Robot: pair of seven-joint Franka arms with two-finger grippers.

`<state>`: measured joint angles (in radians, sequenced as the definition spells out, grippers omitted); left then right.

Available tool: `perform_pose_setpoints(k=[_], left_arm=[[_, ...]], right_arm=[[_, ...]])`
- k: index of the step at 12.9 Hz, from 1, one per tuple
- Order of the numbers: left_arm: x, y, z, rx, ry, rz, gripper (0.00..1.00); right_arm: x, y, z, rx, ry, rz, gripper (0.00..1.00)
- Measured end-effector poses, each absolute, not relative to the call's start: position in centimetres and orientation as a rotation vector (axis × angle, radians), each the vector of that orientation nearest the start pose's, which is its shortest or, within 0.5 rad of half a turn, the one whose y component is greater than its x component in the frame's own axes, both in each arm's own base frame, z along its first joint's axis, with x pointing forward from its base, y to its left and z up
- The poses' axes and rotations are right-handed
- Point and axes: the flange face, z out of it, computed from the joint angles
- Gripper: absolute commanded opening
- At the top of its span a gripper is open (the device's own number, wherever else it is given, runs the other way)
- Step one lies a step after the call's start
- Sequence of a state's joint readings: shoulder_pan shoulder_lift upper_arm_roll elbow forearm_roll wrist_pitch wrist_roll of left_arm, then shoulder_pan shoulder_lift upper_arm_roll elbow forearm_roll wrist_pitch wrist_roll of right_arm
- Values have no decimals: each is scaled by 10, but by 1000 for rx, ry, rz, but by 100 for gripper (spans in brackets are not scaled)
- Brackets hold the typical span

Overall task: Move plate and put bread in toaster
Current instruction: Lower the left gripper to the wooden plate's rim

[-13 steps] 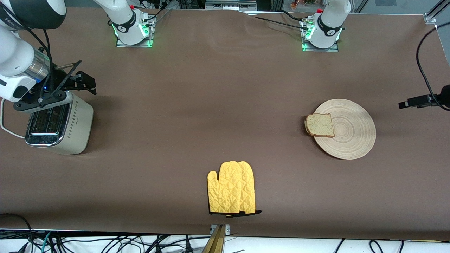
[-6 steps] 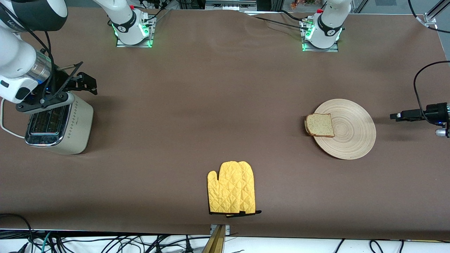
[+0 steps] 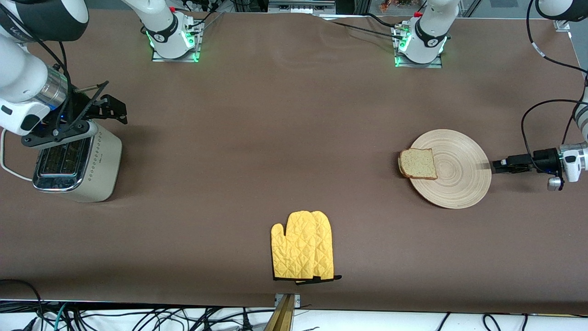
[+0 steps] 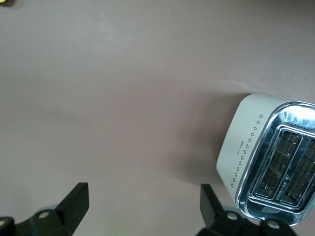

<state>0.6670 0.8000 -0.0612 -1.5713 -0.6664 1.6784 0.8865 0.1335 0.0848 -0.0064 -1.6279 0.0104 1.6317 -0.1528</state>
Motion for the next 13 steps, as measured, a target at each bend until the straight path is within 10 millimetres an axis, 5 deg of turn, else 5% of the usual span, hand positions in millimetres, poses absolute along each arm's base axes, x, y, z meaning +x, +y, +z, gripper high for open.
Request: perform_pose_setpoints(k=[3,8,13], left_arm=[[544,307,138,2187,52,-69,13],[537,303,120,2132,38,-70,0],[540,299,122,2115,27,-70,0]], right_arm=[[575,75,553,-3098,-434,132,100],[575,75,552,-3098,-434,134,100],[575,74,552,-3098,-434,133,100]])
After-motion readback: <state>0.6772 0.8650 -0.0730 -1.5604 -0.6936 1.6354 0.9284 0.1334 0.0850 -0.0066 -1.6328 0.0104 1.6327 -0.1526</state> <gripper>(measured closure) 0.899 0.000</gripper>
